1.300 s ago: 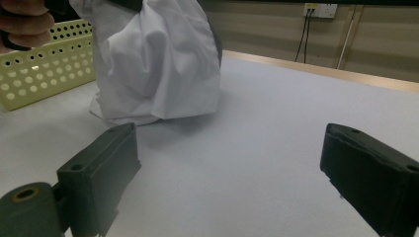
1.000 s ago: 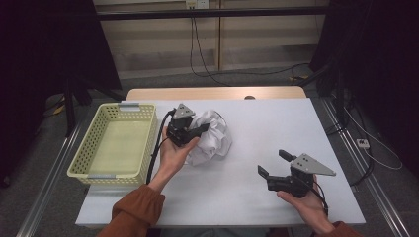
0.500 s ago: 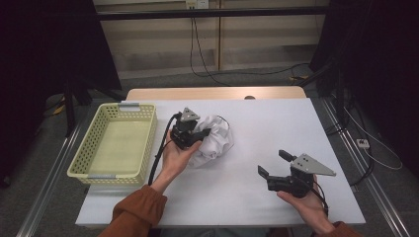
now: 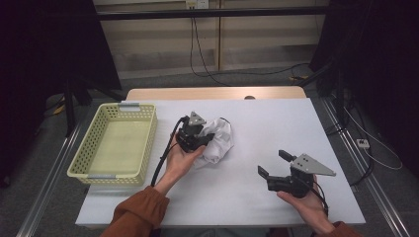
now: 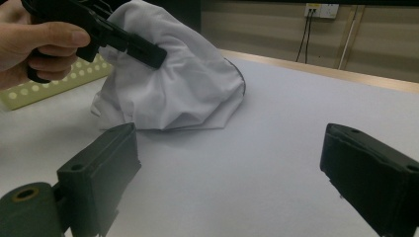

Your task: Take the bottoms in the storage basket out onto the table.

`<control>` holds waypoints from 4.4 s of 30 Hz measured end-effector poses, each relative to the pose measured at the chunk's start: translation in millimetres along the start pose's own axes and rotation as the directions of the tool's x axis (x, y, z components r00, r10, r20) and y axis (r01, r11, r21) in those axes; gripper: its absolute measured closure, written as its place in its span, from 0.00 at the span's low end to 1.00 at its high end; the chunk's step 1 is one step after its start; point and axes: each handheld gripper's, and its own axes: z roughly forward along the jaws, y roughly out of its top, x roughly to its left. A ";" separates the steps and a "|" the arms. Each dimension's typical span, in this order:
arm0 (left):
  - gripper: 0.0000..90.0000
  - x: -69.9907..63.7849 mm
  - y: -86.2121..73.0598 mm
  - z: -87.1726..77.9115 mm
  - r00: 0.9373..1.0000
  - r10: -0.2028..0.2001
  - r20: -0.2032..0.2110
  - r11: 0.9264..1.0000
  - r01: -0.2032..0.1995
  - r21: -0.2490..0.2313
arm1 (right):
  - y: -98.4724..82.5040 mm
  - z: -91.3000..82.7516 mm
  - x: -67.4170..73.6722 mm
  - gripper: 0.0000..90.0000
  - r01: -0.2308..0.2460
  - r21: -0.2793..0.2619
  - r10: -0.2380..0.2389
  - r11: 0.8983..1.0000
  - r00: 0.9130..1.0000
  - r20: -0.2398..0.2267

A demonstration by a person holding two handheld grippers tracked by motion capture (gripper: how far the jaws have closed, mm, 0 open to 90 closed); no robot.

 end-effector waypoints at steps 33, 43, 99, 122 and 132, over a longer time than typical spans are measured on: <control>0.52 3.3 -23.2 32.9 0.998 0.067 -0.015 0.992 -0.065 0.109 | -0.9 0.4 -1.7 0.08 0.004 0.002 -0.004 1.000 1.000 -0.003; 0.25 2.3 -22.3 34.8 1.000 0.018 0.009 0.995 -0.018 0.096 | -0.8 -0.6 -2.5 0.08 -0.001 -0.001 0.001 1.000 1.000 -0.001; 0.06 2.4 -0.6 -17.1 0.999 0.014 -0.050 0.990 -0.021 -0.140 | -0.3 -0.7 -1.4 0.08 0.001 0.001 -0.001 1.000 1.000 0.006; 0.06 3.8 -5.5 -55.3 0.998 -0.018 -0.065 0.981 0.005 -0.194 | -0.4 1.5 -1.6 0.08 -0.004 0.006 0.004 1.000 1.000 0.012; 0.07 -3.3 -7.0 -67.6 0.998 -0.004 -0.070 0.977 -0.011 -0.214 | -0.4 2.1 -0.9 0.08 -0.004 0.006 0.004 1.000 1.000 0.013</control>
